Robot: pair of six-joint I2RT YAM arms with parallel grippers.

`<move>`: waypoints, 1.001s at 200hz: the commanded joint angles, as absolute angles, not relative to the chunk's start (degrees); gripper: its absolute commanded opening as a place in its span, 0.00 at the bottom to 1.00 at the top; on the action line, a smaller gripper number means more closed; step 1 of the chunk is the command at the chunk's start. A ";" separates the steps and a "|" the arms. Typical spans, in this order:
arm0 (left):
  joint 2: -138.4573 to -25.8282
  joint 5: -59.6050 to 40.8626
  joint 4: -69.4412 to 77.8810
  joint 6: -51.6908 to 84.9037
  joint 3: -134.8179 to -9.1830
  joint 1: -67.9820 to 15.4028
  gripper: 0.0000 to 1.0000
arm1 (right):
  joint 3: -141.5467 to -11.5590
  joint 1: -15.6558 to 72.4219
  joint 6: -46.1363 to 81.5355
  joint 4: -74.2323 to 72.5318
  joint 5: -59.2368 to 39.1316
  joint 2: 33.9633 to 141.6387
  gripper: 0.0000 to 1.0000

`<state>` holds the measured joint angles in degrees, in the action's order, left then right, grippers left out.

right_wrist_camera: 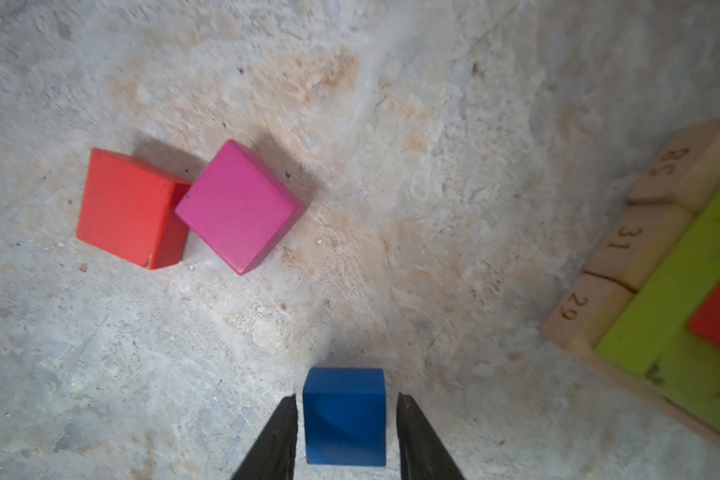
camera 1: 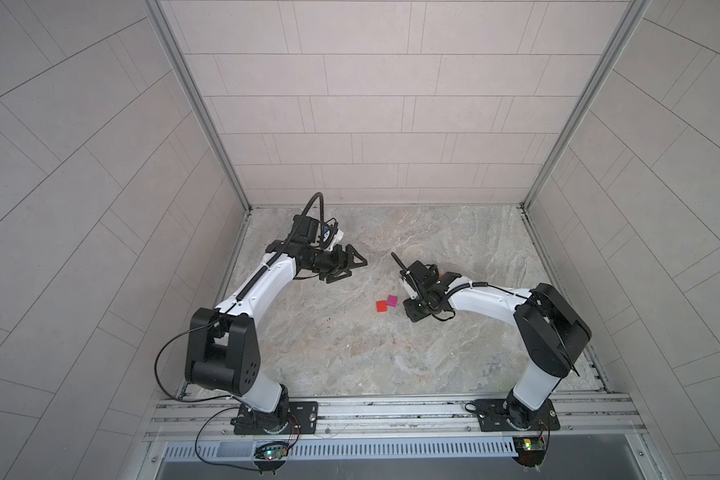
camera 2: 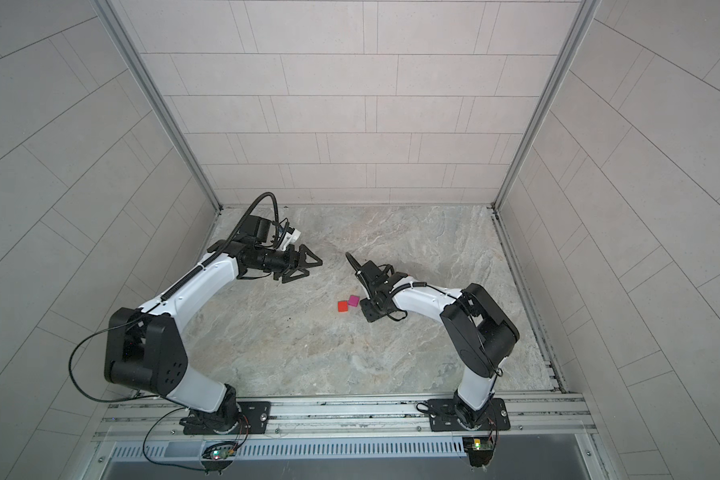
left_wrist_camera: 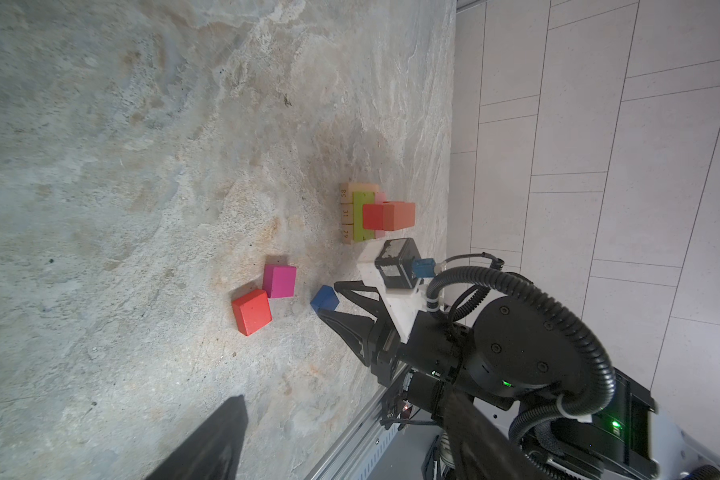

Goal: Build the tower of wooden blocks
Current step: 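Lower the right gripper onto the blue cube and close on it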

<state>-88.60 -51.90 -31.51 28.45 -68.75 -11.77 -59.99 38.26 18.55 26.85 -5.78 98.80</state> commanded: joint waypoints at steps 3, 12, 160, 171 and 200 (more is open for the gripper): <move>-86.86 -52.74 -31.38 27.37 -68.16 -11.72 0.82 | -60.64 38.74 18.06 28.55 -4.39 99.72 0.40; -86.87 -52.80 -31.37 27.37 -68.25 -11.69 0.82 | -60.51 38.67 18.02 28.63 -4.34 99.73 0.41; -86.90 -52.82 -31.46 27.35 -68.12 -11.60 0.82 | -61.08 38.86 17.75 29.85 -3.08 100.46 0.37; -86.89 -52.80 -31.46 27.35 -68.05 -11.61 0.82 | -61.39 38.94 17.85 30.28 -2.91 100.17 0.34; -86.91 -52.74 -31.46 27.38 -68.07 -11.63 0.82 | -62.43 38.89 18.28 32.13 -1.53 99.54 0.31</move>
<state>-88.60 -52.29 -31.51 28.45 -68.75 -11.75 -60.58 38.63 18.02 28.88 -3.90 100.73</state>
